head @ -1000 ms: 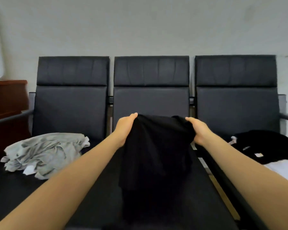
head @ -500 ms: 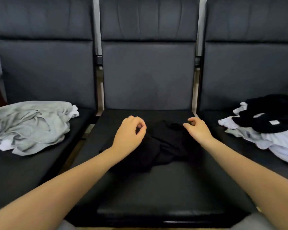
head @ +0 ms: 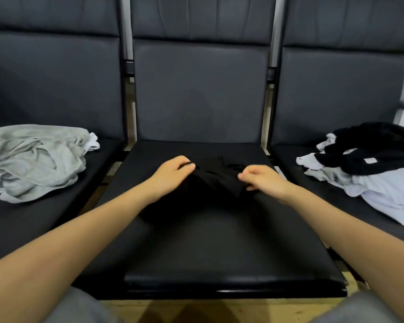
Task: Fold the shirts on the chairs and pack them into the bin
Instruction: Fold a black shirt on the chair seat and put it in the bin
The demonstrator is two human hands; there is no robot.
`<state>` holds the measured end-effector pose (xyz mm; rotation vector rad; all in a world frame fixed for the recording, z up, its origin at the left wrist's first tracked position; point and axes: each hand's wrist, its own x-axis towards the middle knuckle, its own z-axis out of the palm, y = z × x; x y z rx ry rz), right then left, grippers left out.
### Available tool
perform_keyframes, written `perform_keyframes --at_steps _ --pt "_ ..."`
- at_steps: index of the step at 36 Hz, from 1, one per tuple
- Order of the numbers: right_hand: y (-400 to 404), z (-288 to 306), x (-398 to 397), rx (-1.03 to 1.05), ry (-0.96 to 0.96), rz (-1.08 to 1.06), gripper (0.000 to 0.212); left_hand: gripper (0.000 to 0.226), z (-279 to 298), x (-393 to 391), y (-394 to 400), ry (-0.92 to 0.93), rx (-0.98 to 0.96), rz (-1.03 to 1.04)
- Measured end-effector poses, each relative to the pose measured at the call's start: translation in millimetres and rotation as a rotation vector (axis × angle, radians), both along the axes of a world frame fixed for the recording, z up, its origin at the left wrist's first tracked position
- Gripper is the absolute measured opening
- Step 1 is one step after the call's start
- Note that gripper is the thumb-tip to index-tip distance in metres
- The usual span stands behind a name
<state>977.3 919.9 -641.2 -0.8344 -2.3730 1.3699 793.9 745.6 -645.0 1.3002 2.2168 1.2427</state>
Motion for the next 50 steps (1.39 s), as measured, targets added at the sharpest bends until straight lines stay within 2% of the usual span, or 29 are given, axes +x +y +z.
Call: perform_keyframes --at_steps 3,5,8,12,14,16,18,20,22,25,28,31,33,37,39,42,44,45,47,50 --pt "-3.3 19.6 1.4 -0.574 0.386 -0.134 0.018 0.027 16.7 -1.1 -4.6 -0.300 0.125 0.107" --pt "-3.5 31.6 3.1 -0.800 0.494 -0.155 0.020 0.027 29.8 1.4 -6.1 -0.525 0.222 0.176" --pt "-0.5 45.3 3.2 -0.897 0.518 -0.214 0.028 0.028 48.8 2.7 -8.2 -0.788 0.312 0.223" --pt "8.3 46.4 -4.6 -1.018 0.608 -0.240 0.034 0.026 53.4 -6.4 -8.5 -0.806 0.359 0.250" --pt "10.0 36.5 -10.9 -0.951 0.573 -0.294 0.031 0.029 40.4 -17.0 -4.5 -0.580 0.300 0.336" --pt "12.1 20.8 -17.3 -0.839 0.474 -0.374 0.028 0.023 20.4 -26.5 -2.5 -0.222 0.177 0.439" --pt "11.5 6.0 -18.1 -0.680 0.315 -0.427 0.023 0.011 5.1 -29.4 -5.3 0.026 0.118 0.465" --pt "8.5 -3.1 -12.7 -0.438 0.079 -0.391 0.020 0.008 -0.7 -25.4 -10.1 0.227 0.100 0.416" --pt "4.7 -6.7 -7.0 -0.180 -0.135 -0.284 0.027 0.019 -1.5 -17.0 -14.4 0.408 0.041 0.350" --pt "0.8 -4.2 -2.6 0.076 -0.305 -0.154 0.045 0.042 0.3 -3.6 -17.5 0.586 -0.097 0.288" --pt "-8.4 1.7 0.4 0.211 -0.474 -0.044 0.055 0.055 -0.9 7.3 -22.1 0.612 -0.273 0.230" --pt "-18.7 4.9 6.6 0.192 -0.578 0.068 0.058 0.061 -6.5 18.3 -25.9 0.664 -0.465 0.192" --pt "-23.9 4.9 11.6 0.204 -0.608 0.114 0.058 0.061 -10.9 21.8 -26.5 0.627 -0.494 0.161" --pt "-32.0 3.9 16.8 0.222 -0.593 0.118 0.053 0.048 -12.4 22.8 -29.3 0.322 -0.369 0.000" --pt "-37.2 4.6 19.8 0.296 -0.603 0.088 0.061 0.036 -11.4 25.8 -32.4 0.207 -0.274 -0.029" --pt "-43.4 2.5 23.6 0.451 -0.637 0.053 0.069 0.029 -8.0 29.8 -36.6 -0.150 -0.084 0.023" --pt "-43.9 -0.5 25.6 0.456 -0.625 0.054 0.057 0.031 -5.5 27.6 -38.5 -0.283 -0.001 0.084" --pt "-42.4 -2.6 26.2 0.446 -0.609 0.063 0.045 0.029 -4.1 26.2 -39.4 -0.269 0.020 0.111" --pt "-40.9 -6.4 27.8 0.444 -0.553 0.082 0.027 0.028 -1.4 24.9 -43.2 -0.108 0.000 0.161" --pt "-38.4 -11.4 28.6 0.478 -0.466 0.071 0.023 0.022 -0.7 26.1 -49.7 0.088 -0.023 0.162"
